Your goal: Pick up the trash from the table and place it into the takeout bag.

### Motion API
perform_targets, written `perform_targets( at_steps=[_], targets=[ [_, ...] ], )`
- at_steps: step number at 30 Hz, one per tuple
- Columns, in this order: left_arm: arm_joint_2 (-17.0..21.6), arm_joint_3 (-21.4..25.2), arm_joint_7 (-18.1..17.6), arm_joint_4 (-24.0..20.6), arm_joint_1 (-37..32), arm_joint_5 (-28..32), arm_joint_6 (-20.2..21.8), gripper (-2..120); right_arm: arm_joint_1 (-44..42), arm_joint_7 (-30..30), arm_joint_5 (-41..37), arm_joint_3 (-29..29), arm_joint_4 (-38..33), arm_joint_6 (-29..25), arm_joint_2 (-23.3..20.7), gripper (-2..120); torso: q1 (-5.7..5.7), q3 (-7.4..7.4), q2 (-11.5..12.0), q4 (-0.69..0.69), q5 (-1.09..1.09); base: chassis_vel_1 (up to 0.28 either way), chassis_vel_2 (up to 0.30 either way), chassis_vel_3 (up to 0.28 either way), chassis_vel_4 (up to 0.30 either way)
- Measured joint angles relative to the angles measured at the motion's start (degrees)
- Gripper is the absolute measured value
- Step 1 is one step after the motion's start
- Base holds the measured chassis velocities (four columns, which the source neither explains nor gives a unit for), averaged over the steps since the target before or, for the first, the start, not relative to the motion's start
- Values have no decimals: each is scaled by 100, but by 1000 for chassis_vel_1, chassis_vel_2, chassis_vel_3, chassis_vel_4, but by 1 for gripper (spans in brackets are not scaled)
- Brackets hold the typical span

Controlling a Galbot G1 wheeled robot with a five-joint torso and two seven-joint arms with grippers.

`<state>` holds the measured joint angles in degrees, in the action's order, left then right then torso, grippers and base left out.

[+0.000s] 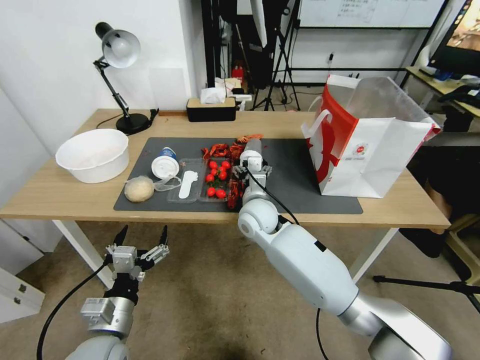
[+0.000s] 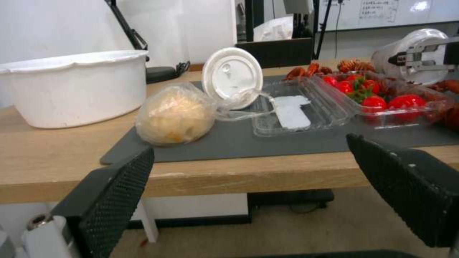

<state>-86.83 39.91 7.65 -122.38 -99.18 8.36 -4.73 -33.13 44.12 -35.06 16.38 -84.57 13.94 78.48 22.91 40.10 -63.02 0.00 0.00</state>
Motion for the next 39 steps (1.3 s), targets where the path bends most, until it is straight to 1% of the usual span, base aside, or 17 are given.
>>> perform_targets(
  at_steps=[6,15,23,26,27,30,31,32,35,36,37,38,39],
  targets=[
    [-10,0,0,7,-5,-15,-16,100,-62,-5,-25,-19,-161,5,-60,73,0,1,0,0,0,0,0,0,0],
    [-19,-1,0,22,-15,-34,-29,100,-113,-34,-25,-143,-606,-23,-189,72,0,1,0,0,0,0,0,0,0],
    [-24,0,0,23,-16,-40,-33,100,-57,-228,-39,-361,-1097,-226,-347,72,0,1,0,0,0,0,0,0,0],
    [-25,2,0,23,-14,-42,-33,100,68,-442,-164,-632,-1528,-355,-482,72,0,0,0,0,-1,0,0,0,0],
    [-25,2,0,23,-14,-42,-33,100,68,-442,-164,-632,-1528,-355,-482,72,0,0,0,0,-1,0,0,0,0],
    [-27,2,-1,20,-8,-44,-24,100,295,-566,-251,-1001,-1900,-381,-607,72,0,1,0,-1,-1,0,0,0,0],
    [-28,1,-1,16,-6,-44,-19,100,394,-537,-256,-1209,-2036,-256,-678,72,0,0,0,0,-1,0,0,0,0],
    [-28,1,-1,16,-6,-44,-19,100,394,-537,-256,-1209,-2036,-256,-678,72,0,0,0,0,-1,0,0,0,0],
    [-22,4,-2,0,-3,-46,-4,100,583,-303,-257,-2048,-2337,253,-1081,72,0,1,0,0,-2,0,0,0,0],
    [-22,4,-2,0,-3,-46,-4,100,583,-303,-257,-2048,-2337,253,-1081,72,0,1,0,0,-2,0,0,0,0],
    [-20,4,-2,3,2,-46,-3,100,588,-213,-243,-2394,-2415,420,-1303,72,1,0,0,2,-2,0,0,0,0],
    [-21,3,-2,7,2,-47,-3,100,582,-180,-236,-2509,-2442,468,-1396,72,1,1,0,2,-2,0,0,0,0],
    [-21,3,-2,7,2,-47,-3,100,582,-180,-236,-2509,-2442,468,-1396,72,1,1,0,2,-2,0,0,0,0]
  ],
)
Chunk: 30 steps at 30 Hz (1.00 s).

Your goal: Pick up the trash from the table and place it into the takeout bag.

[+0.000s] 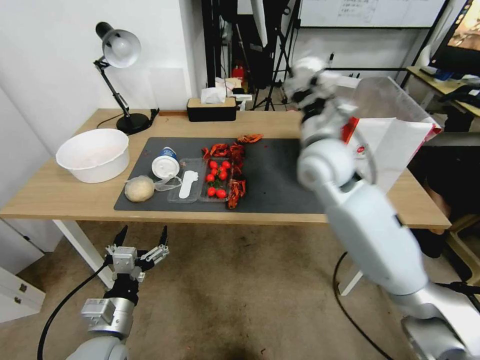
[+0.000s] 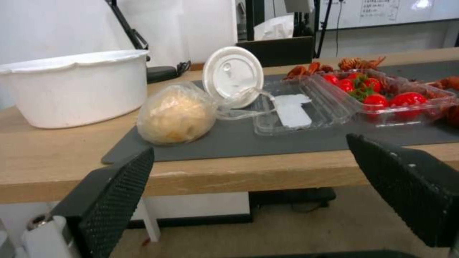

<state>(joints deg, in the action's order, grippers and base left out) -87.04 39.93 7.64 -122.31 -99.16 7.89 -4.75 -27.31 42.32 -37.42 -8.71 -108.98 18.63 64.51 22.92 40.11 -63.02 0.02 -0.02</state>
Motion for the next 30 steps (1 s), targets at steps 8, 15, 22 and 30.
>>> perform_targets(
  at_steps=[8,15,22,30],
  targets=[
    [-30,-56,3,10,16,-37,0,100,-412,215,26,-564,-180,488,-427,71,0,0,0,-1,0,0,0,0,0],
    [-24,-55,7,-21,-26,-44,-18,100,-737,317,-1,-746,-264,794,-450,80,-1,0,0,-2,2,0,0,0,0],
    [-28,-57,13,-43,-35,-52,-20,100,-826,323,-17,-786,-327,811,-452,98,0,0,0,-2,2,0,0,0,0],
    [-34,-71,20,-54,-38,-61,-23,100,-672,-44,-400,-892,-416,116,-572,100,0,0,0,-2,3,0,0,0,0]
  ],
)
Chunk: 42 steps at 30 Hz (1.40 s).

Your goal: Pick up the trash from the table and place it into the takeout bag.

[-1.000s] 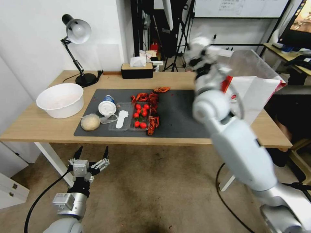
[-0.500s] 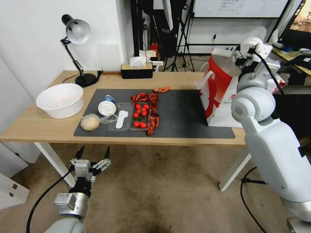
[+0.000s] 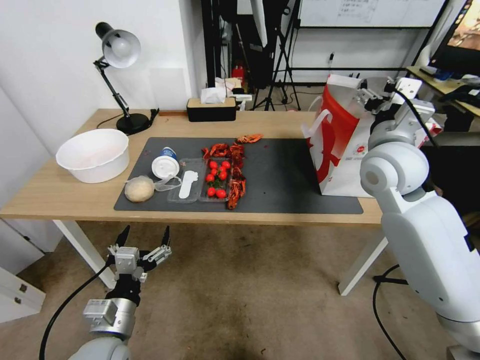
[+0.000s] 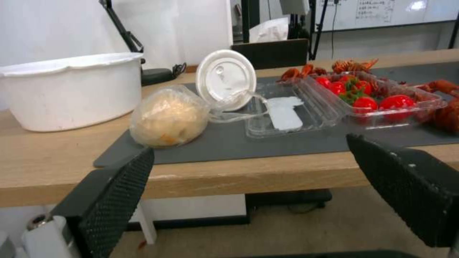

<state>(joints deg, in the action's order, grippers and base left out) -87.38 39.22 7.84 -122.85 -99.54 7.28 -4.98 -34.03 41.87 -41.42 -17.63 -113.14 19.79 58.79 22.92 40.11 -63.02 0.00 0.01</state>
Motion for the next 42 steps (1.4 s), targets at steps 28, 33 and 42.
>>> perform_targets(
  at_steps=[28,33,42],
  targets=[
    [68,9,2,-2,71,45,20,100,-3269,-2857,1522,196,-1471,-2151,-470,100,0,-1,-1,0,-1,0,0,0,0],
    [87,30,-3,-2,59,67,20,100,-3989,-2657,2124,200,-1499,-2342,-313,100,0,-1,-1,0,0,0,0,0,0],
    [114,30,-7,15,84,90,19,100,-5032,-2350,2892,240,-1322,-2833,93,100,1,-1,0,2,-2,0,0,0,0]
  ],
)
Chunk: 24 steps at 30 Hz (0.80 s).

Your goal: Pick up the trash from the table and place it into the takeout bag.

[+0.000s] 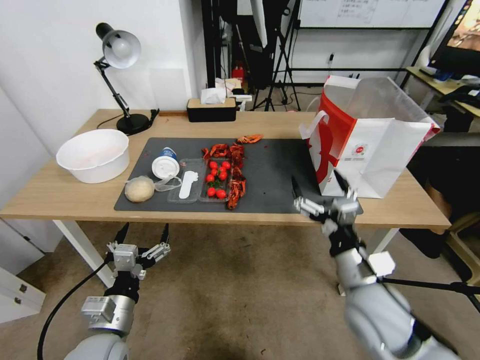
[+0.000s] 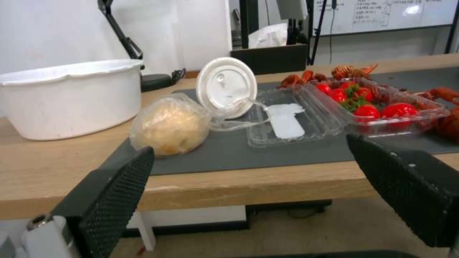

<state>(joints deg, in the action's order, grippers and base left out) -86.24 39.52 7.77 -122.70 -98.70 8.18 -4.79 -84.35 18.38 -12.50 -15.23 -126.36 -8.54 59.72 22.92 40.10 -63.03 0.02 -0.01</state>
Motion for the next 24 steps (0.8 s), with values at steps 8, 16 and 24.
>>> perform_targets(
  at_steps=[8,16,24],
  targets=[
    [31,-5,-1,25,21,19,3,100,-695,452,350,-3,79,-192,253,100,0,1,0,0,2,0,0,0,0],
    [67,11,-2,33,35,67,4,100,-961,681,545,-15,282,-332,375,100,0,1,0,-2,2,0,0,0,0],
    [93,23,-8,44,55,87,6,100,-1012,769,608,79,482,-422,519,100,0,0,0,-2,2,0,0,0,0]
  ],
)
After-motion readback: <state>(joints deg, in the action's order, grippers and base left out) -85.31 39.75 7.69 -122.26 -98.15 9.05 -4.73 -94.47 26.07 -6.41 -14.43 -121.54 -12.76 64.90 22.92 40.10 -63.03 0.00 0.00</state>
